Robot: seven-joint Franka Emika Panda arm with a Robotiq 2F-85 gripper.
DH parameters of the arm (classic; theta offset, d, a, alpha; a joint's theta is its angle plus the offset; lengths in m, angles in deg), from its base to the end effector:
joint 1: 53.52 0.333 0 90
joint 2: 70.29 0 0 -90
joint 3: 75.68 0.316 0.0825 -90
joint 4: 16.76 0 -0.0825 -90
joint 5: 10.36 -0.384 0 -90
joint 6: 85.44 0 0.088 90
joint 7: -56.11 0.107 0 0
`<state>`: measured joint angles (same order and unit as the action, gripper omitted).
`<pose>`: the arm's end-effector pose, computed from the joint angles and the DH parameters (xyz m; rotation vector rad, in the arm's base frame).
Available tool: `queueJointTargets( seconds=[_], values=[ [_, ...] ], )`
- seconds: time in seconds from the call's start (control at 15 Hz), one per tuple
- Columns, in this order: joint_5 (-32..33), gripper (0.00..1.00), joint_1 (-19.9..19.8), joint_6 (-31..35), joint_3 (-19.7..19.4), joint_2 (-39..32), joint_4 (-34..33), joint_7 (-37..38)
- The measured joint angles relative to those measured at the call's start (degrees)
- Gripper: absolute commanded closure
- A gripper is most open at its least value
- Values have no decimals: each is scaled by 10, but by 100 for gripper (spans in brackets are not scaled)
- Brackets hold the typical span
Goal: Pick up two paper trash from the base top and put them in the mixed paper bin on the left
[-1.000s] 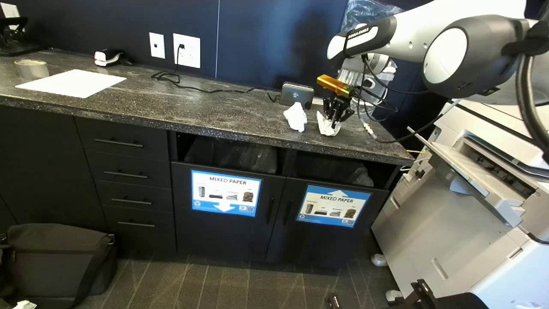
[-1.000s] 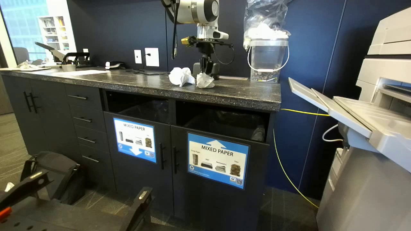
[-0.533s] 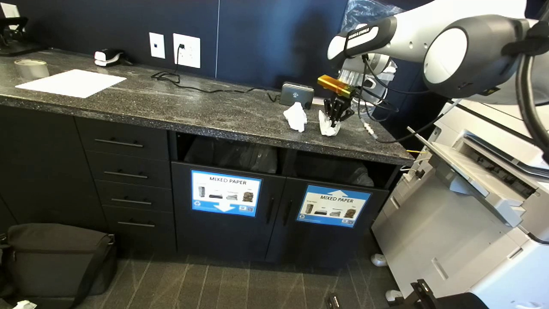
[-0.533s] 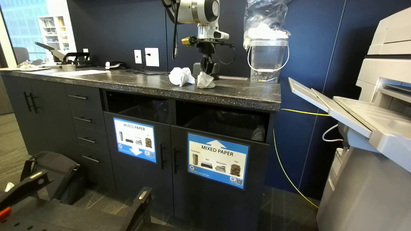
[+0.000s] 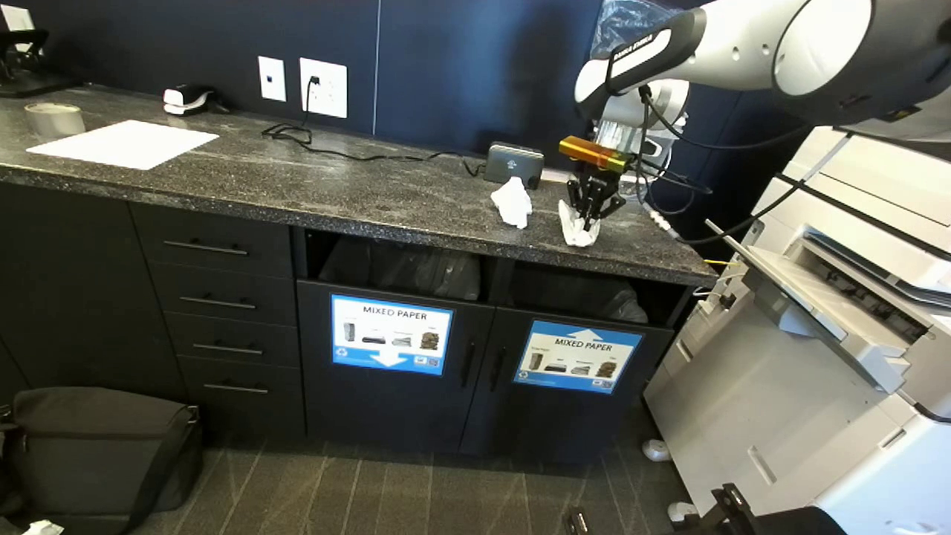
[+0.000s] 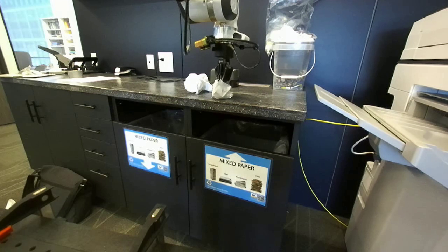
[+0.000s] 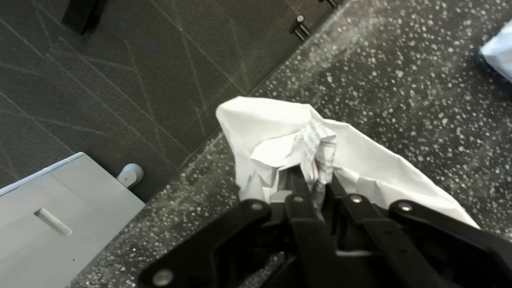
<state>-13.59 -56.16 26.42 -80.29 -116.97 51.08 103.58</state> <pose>0.7494 -0.0746 0.2957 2.7714 -1.4311 -0.0606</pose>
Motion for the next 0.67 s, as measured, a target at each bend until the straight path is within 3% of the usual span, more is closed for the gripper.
queueJointTargets(
  seconds=[0.27, 0.67],
  values=[
    [13, 86, 10, 20, 0, 59, 99, -66],
    [59, 86, 37, 123, -1, 148, 261, -159]
  ],
)
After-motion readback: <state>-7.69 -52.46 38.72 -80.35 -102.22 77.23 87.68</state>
